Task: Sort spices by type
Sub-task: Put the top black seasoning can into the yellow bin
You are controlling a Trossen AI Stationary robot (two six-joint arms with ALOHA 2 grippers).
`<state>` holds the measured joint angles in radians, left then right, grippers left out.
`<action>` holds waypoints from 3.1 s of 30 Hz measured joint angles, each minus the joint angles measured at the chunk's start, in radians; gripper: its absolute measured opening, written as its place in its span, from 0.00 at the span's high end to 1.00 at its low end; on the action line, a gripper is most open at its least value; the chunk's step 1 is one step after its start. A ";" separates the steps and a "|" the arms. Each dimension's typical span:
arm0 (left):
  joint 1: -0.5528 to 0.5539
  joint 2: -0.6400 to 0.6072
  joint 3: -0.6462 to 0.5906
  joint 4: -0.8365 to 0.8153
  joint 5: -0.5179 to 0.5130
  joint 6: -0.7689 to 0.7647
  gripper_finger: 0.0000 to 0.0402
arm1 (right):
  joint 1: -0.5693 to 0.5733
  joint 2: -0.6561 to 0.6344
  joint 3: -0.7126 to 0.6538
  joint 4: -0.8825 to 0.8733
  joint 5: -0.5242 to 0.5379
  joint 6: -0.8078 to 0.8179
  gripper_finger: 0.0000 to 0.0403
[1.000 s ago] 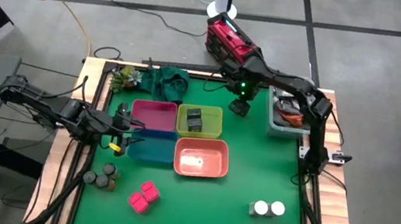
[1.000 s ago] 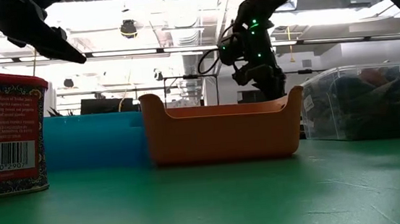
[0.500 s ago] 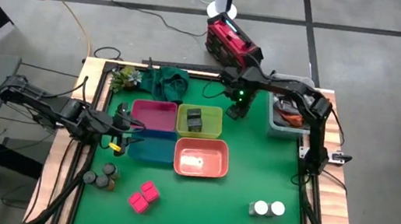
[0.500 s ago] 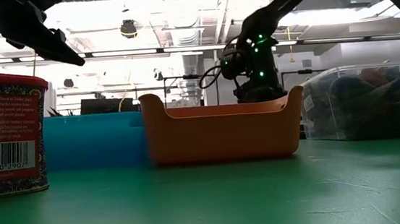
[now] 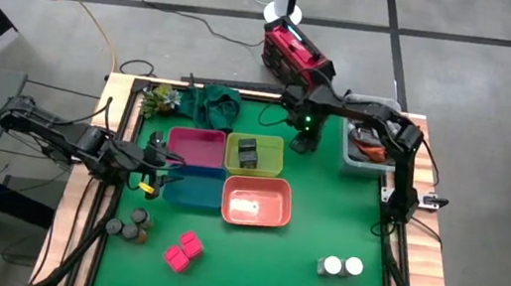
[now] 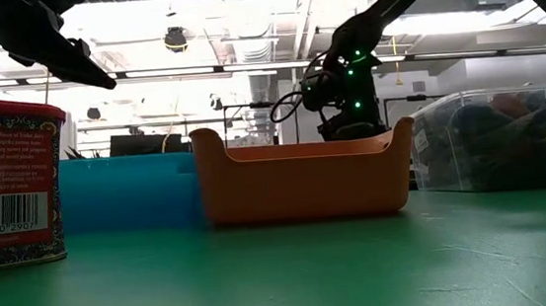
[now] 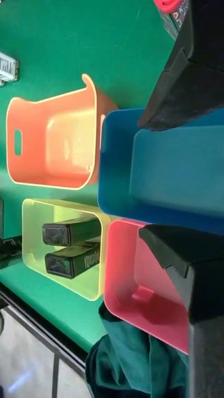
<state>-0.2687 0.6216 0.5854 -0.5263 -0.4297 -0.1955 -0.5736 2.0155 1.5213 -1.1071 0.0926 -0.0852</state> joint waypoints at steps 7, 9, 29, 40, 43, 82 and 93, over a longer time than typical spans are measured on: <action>0.000 0.000 0.000 0.016 0.000 0.016 0.39 | 0.041 0.000 0.160 -0.181 -0.001 0.003 0.61; 0.000 0.000 0.000 0.020 0.000 0.023 0.39 | 0.068 0.000 0.221 -0.204 0.000 0.005 0.58; 0.000 0.000 0.000 0.022 -0.051 0.024 0.39 | 0.343 0.003 0.399 -0.040 0.017 -0.159 0.59; 0.000 0.000 0.000 0.044 -0.053 0.016 0.39 | 0.301 0.004 0.286 0.048 0.017 -0.178 0.60; 0.000 0.000 0.000 0.045 -0.053 0.024 0.39 | 0.297 0.003 0.286 0.072 0.017 -0.189 0.60; 0.008 0.034 0.000 0.267 -0.052 0.112 0.39 | 0.293 0.048 0.386 -0.175 0.041 -0.222 0.59; 0.250 0.326 0.001 0.605 0.083 0.261 0.39 | 0.385 0.026 0.536 -0.289 0.044 -0.193 0.59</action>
<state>-0.0189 0.9473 0.5861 0.0790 -0.3465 0.0654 -0.1882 2.0419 2.0572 -1.3960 0.1368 -0.2786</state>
